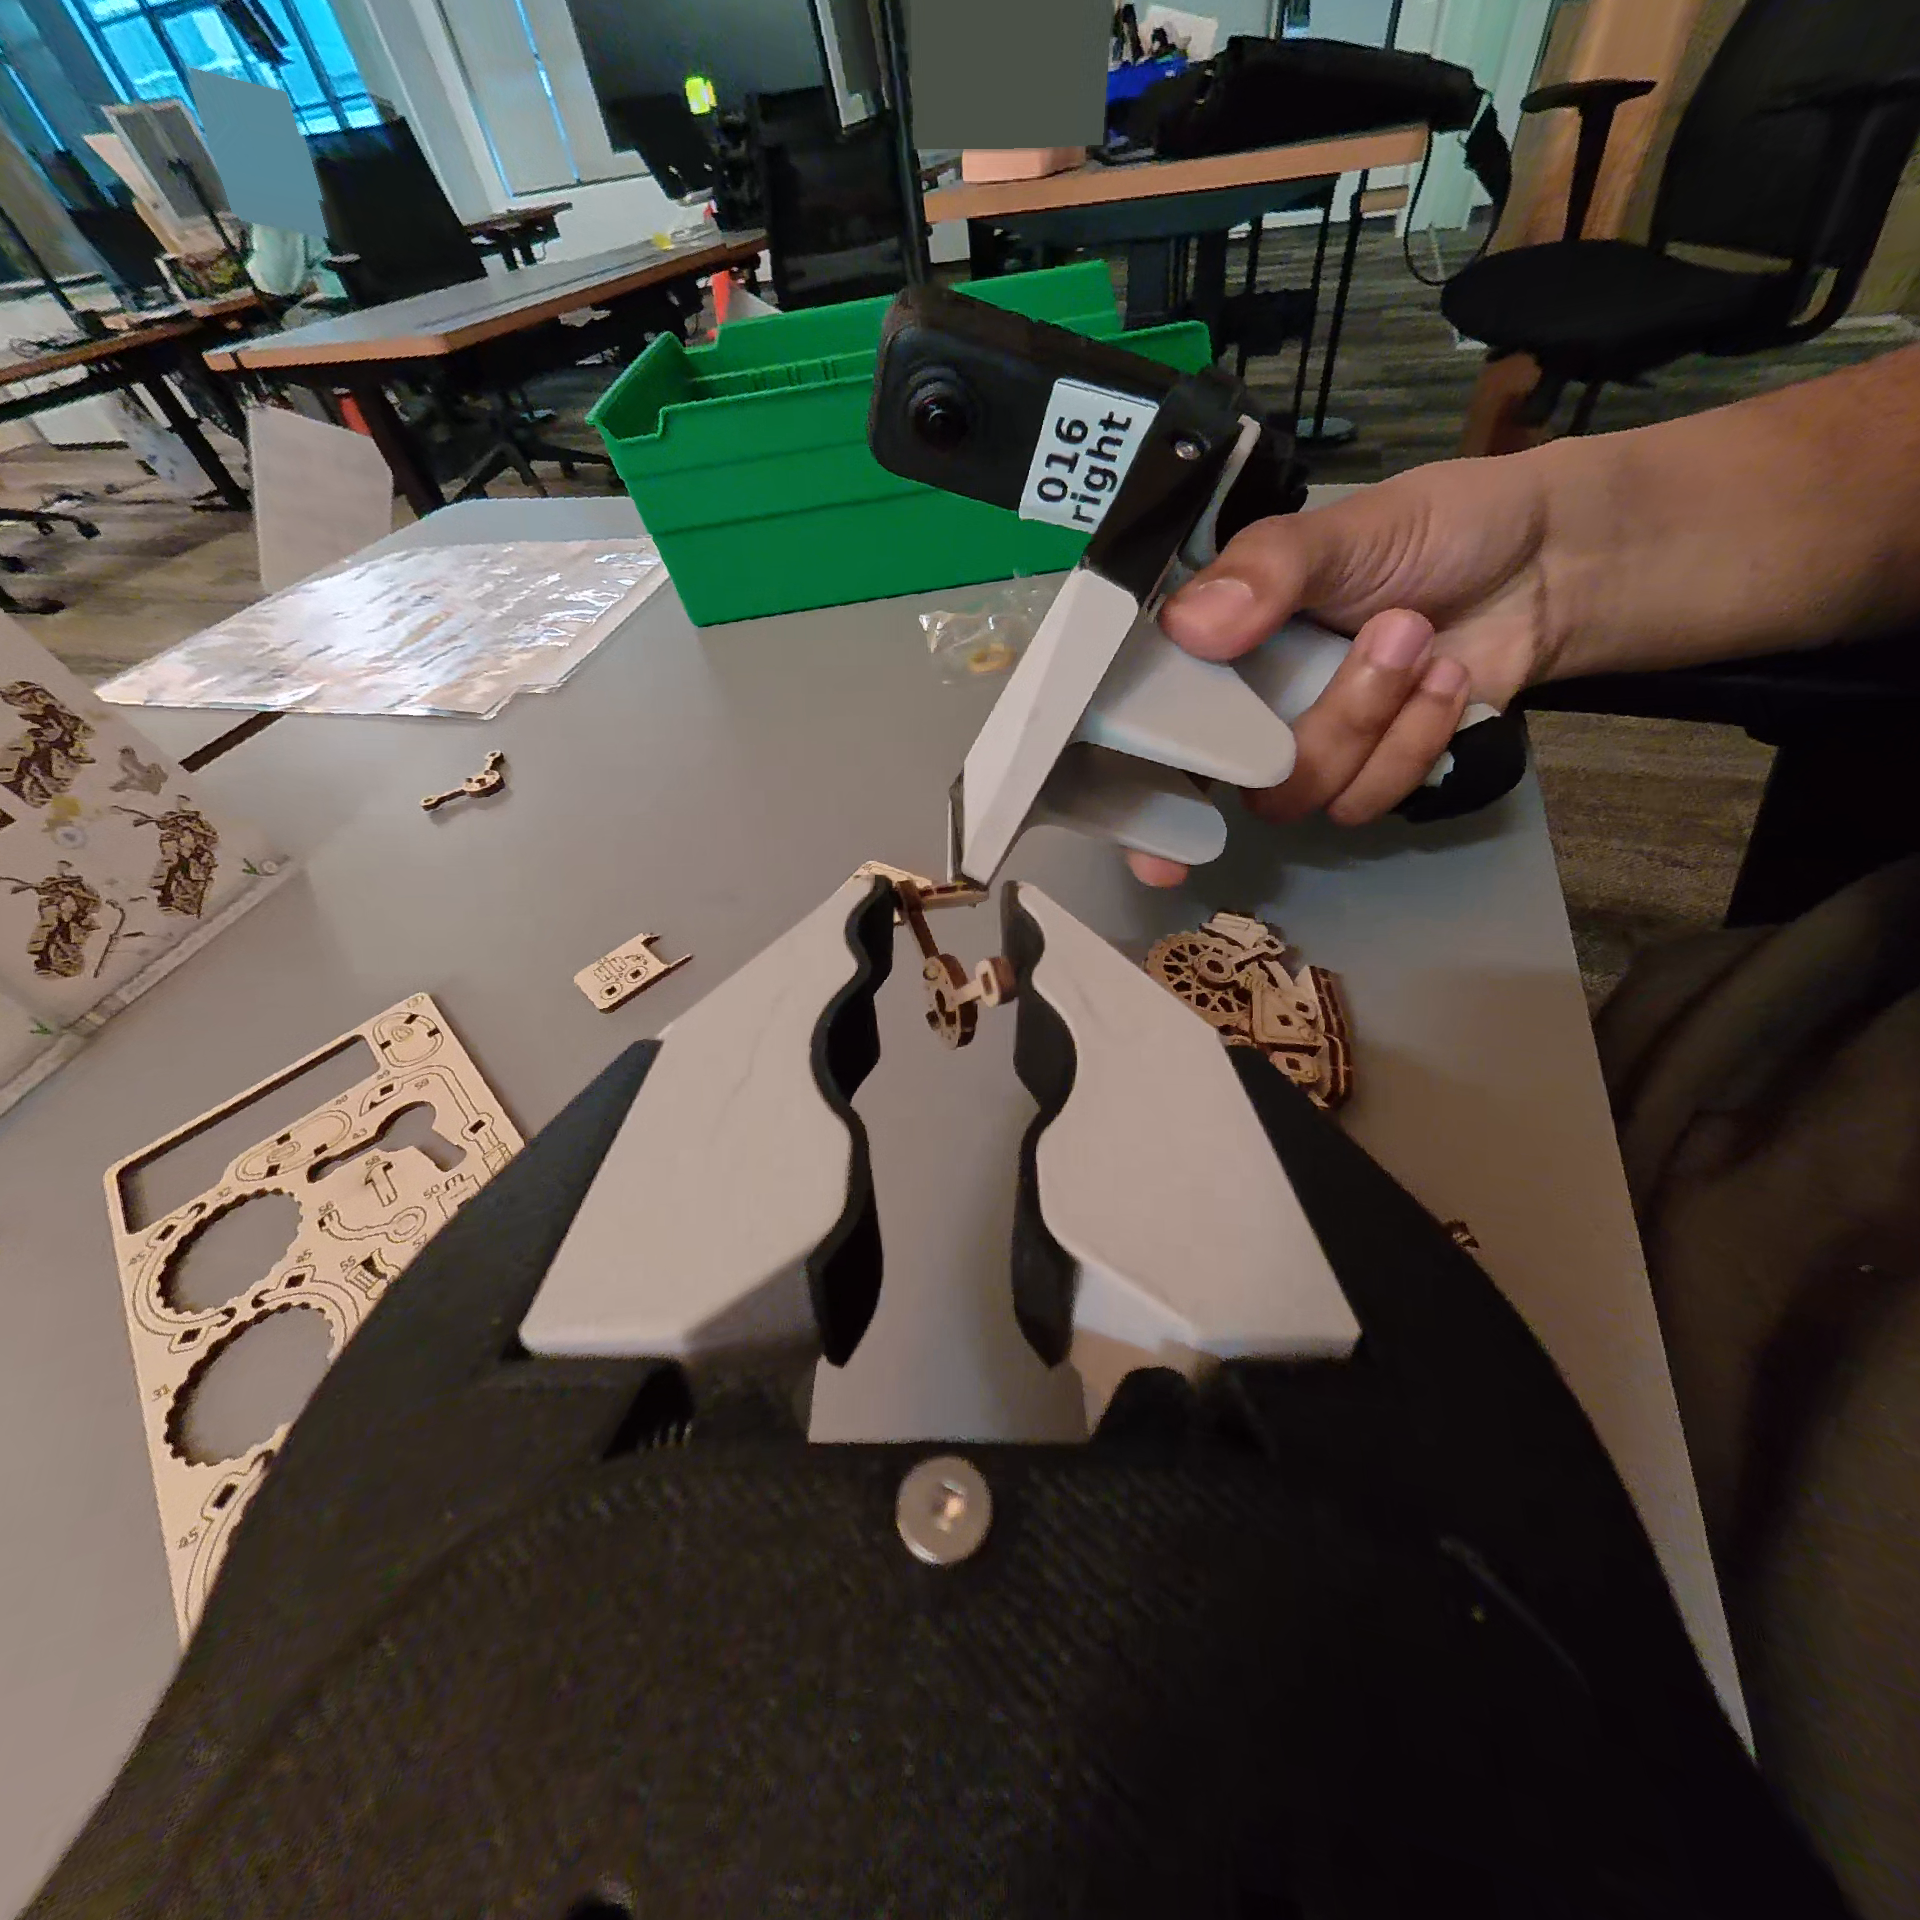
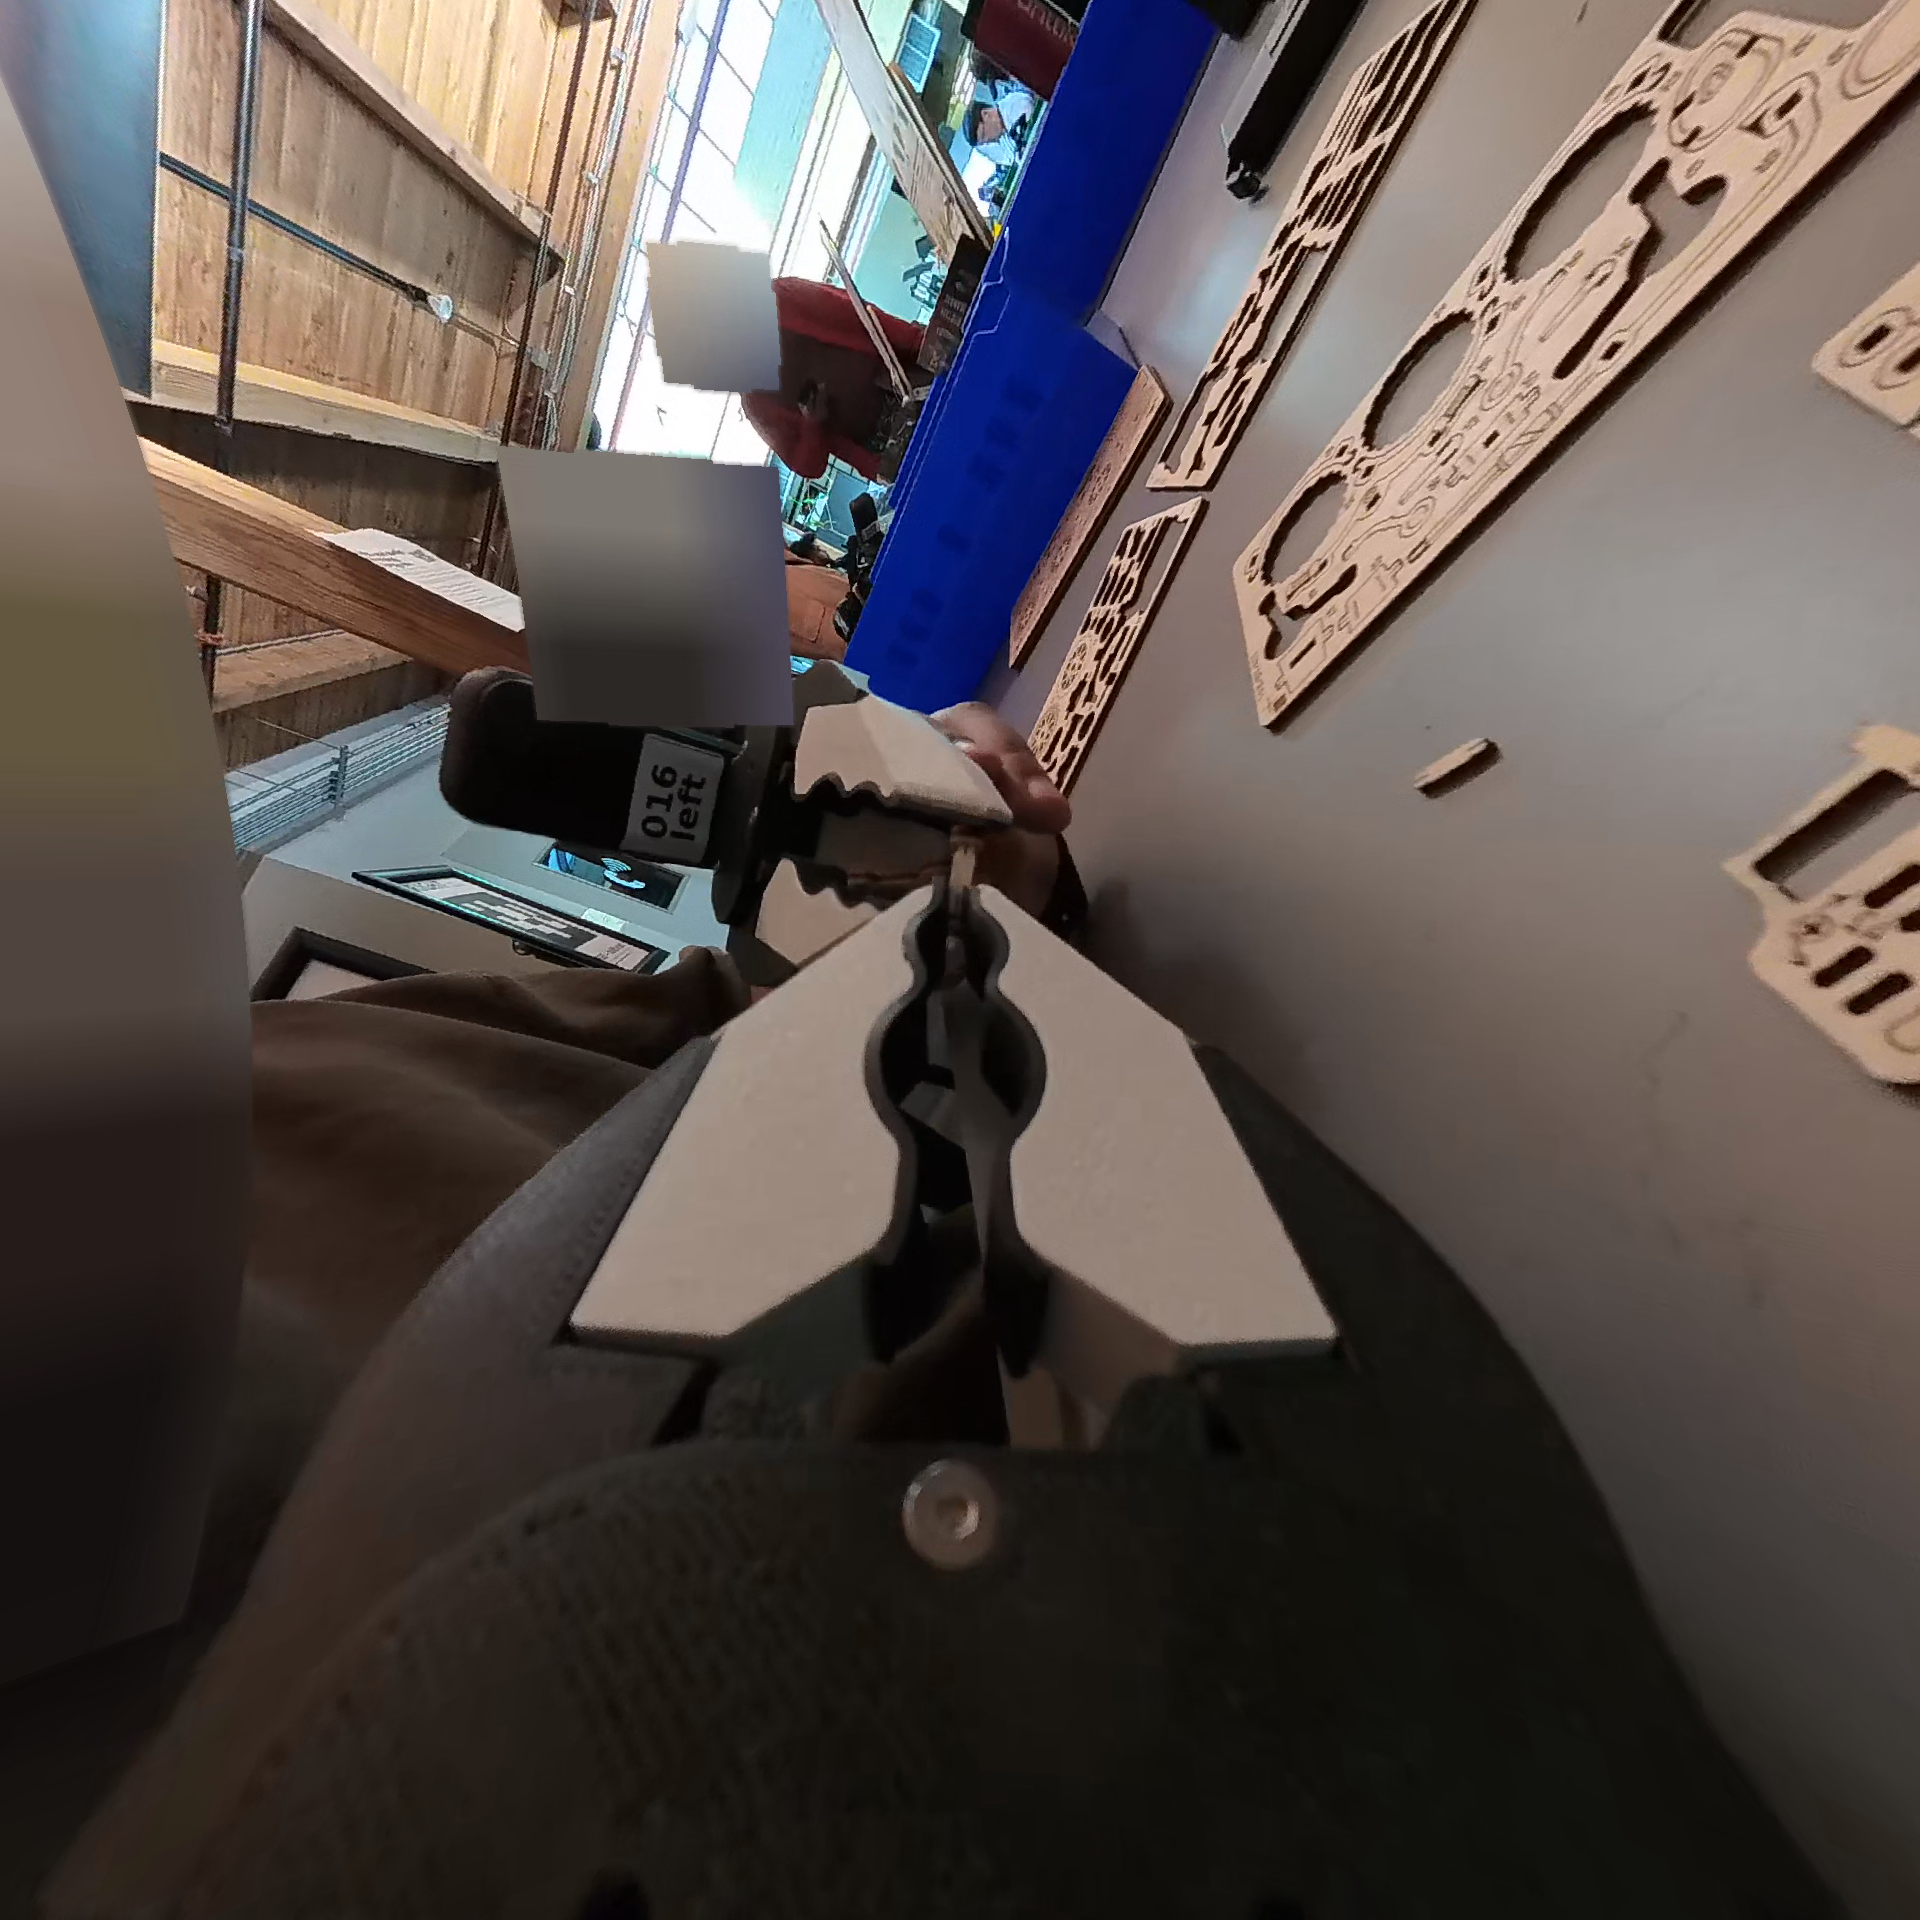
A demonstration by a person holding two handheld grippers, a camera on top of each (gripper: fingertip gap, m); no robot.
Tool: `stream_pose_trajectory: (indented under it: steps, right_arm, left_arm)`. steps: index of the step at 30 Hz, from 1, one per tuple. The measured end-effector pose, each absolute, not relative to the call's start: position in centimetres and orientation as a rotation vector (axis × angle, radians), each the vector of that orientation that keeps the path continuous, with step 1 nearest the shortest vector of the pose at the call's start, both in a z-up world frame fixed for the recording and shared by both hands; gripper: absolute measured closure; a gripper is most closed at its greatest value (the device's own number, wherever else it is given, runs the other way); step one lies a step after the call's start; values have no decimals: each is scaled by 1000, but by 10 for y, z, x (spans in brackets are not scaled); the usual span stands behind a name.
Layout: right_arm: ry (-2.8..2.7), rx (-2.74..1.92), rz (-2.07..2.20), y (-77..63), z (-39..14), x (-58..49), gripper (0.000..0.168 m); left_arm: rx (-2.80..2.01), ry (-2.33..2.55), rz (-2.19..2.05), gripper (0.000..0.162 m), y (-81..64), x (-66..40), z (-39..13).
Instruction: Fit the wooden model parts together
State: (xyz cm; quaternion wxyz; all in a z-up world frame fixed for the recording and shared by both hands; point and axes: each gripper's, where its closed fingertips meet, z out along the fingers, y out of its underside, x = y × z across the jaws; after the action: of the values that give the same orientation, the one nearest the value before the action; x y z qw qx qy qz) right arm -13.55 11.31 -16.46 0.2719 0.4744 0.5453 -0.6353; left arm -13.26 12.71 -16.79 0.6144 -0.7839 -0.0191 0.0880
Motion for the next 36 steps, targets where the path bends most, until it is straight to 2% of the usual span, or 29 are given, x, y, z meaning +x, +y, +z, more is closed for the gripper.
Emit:
stream_pose_trajectory:
  steps: [1,12,18,28,36]
  right_arm:
    - [1475,1272,-1707,112,-165,-135,168]
    - [1542,1204,-1666,113,-164,-127,168]
    - [1506,1214,-1715,120,-159,-133,168]
    - [1492,1246,-1747,123,-159,-138,168]
    - [1488,1249,-1769,122,-157,-140,167]
  left_arm:
    - [-1804,-47,201,147,127,-133,-168]
    - [-1801,-17,129,148,127,-124,-167]
    - [-1796,-76,130,130,126,-132,-167]
    - [-1757,-138,99,157,123,-138,-162]
    - [-1730,-198,44,161,122,-143,-160]
